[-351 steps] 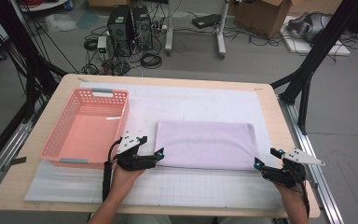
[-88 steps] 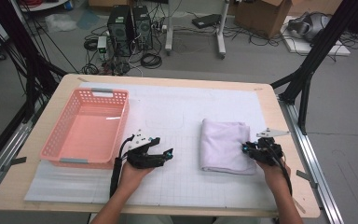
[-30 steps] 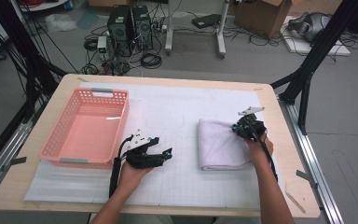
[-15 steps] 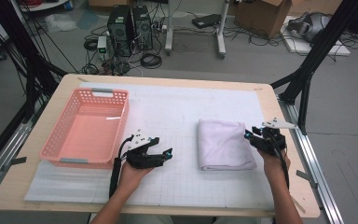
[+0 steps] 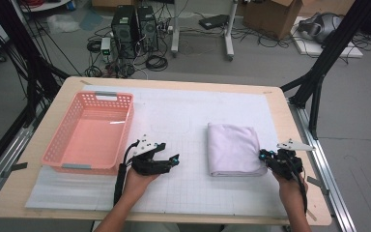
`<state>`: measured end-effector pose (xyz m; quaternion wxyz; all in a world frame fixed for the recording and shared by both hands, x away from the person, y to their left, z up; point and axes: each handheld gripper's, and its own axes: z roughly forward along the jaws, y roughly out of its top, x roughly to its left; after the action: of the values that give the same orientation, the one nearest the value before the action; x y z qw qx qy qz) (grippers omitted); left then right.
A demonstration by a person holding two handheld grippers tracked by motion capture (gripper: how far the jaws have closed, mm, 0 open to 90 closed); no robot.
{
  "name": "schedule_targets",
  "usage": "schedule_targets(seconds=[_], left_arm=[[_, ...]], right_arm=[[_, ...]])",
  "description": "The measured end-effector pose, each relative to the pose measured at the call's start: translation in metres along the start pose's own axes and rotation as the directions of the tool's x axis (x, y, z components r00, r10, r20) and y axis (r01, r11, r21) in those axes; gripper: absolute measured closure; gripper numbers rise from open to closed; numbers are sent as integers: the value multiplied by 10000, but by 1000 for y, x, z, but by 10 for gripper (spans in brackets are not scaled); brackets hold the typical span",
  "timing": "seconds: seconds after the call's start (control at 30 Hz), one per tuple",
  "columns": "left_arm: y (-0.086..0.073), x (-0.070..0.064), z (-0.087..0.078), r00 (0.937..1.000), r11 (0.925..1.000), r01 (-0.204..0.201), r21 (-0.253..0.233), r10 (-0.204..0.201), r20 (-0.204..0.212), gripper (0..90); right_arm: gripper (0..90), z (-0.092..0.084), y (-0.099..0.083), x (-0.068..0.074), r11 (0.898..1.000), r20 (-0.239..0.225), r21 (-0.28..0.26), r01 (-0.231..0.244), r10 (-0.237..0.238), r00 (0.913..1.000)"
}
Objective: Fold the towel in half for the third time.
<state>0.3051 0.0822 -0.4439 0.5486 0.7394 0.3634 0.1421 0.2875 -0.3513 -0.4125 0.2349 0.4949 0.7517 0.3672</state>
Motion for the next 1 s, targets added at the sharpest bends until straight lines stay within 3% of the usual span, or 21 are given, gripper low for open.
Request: schedule_targets(seconds=[0.07, 0.13, 0.3, 0.43, 0.5, 0.53, 0.57, 0.63, 0.73, 0.8, 0.83, 0.9, 1.0], left_arm=[[0, 0, 0, 10000, 10000, -14, 14, 14, 9, 291], [0, 0, 0, 10000, 10000, -15, -9, 15, 17, 291], [0, 0, 0, 10000, 10000, 7, 0, -7, -34, 291], [0, 0, 0, 10000, 10000, -16, -2, 16, -25, 291], [0, 0, 0, 10000, 10000, 6, -16, -6, -36, 291], [0, 0, -1, 10000, 10000, 13, -20, -13, -27, 291], [0, 0, -1, 10000, 10000, 37, -35, -37, -24, 291], [0, 0, -1, 10000, 10000, -13, 10, 13, -16, 291], [0, 0, -1, 10000, 10000, -26, 39, 26, -35, 291], [0, 0, -1, 10000, 10000, -12, 15, 12, -50, 291], [0, 0, -1, 10000, 10000, -17, 21, 17, -61, 291], [0, -1, -1, 10000, 10000, -15, 24, 15, -62, 291], [0, 0, -1, 10000, 10000, -29, 30, 29, -59, 291]], right_arm=[[817, 2, -3, -4, 9990, -68, 300, -342, 345, 9994], [696, 8, -9, -6, 9957, -246, 690, -622, 641, 9976], [598, 2, -4, -9, 9933, -460, -348, -1101, 1084, 9930], [555, 17, 2, -11, 9900, -616, 63, -1411, 1412, 9881], [627, 29, 0, -10, 9923, -577, 527, -1119, 1148, 9917], [745, 32, -2, -9, 9917, -727, 734, -1054, 1107, 9912], [799, 32, -3, -8, 9929, -891, 669, -986, 1044, 9905], [827, 24, -2, -4, 9970, -560, 534, -553, 582, 9967], [821, 12, -4, 1, 9984, -257, 501, -268, 281, 9993], [686, 11, -6, -1, 9971, -420, 683, -346, 375, 9984], [586, 11, -6, -2, 9979, -230, 551, -345, 358, 9991], [562, 11, 0, -8, 9978, -280, 6, -659, 659, 9974], [557, 20, 16, -15, 9988, -63, -476, -146, 144, 9999]])
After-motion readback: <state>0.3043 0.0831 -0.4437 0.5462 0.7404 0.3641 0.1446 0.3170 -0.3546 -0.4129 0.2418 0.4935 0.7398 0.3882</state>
